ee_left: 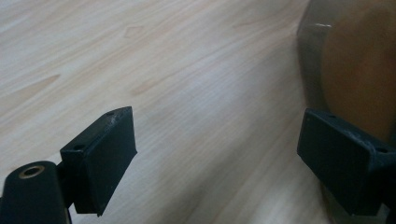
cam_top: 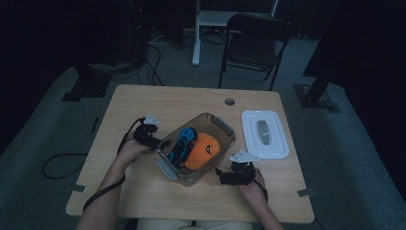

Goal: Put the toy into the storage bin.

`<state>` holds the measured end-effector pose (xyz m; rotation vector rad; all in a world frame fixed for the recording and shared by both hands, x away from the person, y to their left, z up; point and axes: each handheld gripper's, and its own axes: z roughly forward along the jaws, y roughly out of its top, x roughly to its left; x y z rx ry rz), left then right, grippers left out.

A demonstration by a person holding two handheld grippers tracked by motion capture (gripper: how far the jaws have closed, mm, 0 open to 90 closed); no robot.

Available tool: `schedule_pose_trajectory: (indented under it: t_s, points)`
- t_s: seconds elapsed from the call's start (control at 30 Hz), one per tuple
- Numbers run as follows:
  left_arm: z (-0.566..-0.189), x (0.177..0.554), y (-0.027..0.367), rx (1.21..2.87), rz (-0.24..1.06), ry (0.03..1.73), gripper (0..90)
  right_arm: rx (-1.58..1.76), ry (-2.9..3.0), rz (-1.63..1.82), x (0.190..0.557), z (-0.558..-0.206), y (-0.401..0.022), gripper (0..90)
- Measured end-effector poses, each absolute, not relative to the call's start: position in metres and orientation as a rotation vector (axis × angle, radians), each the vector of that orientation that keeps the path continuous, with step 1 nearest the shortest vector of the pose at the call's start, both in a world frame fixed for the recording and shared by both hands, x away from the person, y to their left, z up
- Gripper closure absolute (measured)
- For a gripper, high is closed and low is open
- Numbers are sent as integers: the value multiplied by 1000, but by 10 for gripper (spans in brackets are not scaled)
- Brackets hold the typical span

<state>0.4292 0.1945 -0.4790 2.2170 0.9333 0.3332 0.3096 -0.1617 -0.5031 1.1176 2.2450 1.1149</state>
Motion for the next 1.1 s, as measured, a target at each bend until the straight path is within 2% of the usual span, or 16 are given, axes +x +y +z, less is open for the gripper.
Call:
schedule_pose_trajectory:
  t_s: [0.73,1.1]
  points:
    - [-475,378,172,2224,316,816,121,1136,2228,1075,315,-503,-179,119]
    - [-472,362,174,2202,396,866,122,1114,2256,1091,327,-503,-176,120]
